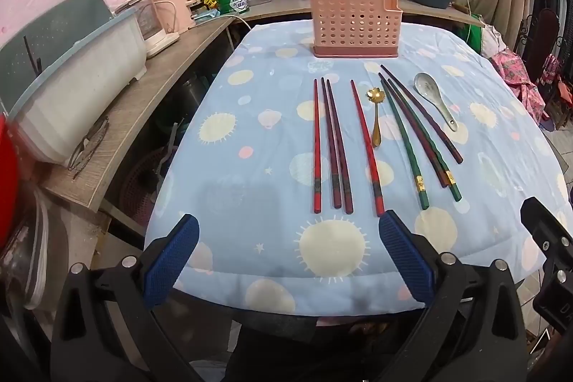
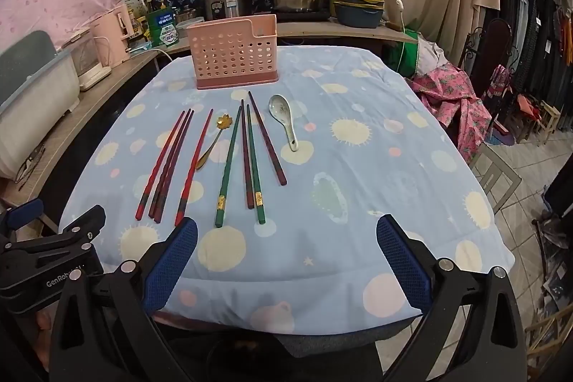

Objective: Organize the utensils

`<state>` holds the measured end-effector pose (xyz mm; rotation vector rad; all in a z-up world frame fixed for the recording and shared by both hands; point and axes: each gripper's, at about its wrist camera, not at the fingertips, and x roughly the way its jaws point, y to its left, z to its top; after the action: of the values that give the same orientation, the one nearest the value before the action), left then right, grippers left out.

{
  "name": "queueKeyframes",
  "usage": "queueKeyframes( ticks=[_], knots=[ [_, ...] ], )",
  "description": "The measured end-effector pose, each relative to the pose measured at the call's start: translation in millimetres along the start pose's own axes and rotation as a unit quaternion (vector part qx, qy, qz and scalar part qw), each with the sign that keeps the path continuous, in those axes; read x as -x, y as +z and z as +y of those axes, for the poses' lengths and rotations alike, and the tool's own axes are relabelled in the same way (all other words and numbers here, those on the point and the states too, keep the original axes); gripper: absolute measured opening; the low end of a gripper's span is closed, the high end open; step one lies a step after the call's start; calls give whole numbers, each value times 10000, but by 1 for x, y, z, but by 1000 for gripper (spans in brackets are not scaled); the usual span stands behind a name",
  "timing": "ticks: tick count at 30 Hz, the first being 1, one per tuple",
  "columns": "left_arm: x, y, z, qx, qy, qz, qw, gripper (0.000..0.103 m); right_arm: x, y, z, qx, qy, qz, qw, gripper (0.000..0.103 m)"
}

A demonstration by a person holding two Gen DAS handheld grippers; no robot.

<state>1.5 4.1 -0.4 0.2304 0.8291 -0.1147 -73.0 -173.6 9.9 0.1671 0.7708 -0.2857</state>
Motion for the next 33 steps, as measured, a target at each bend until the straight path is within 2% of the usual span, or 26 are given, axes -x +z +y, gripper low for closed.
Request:
queueKeyframes(
  ticks=[33],
  knots=[
    [-13, 0, -3, 52, -123, 146, 9998, 96, -14, 1, 7, 8, 83, 25, 10000, 96]
  ],
)
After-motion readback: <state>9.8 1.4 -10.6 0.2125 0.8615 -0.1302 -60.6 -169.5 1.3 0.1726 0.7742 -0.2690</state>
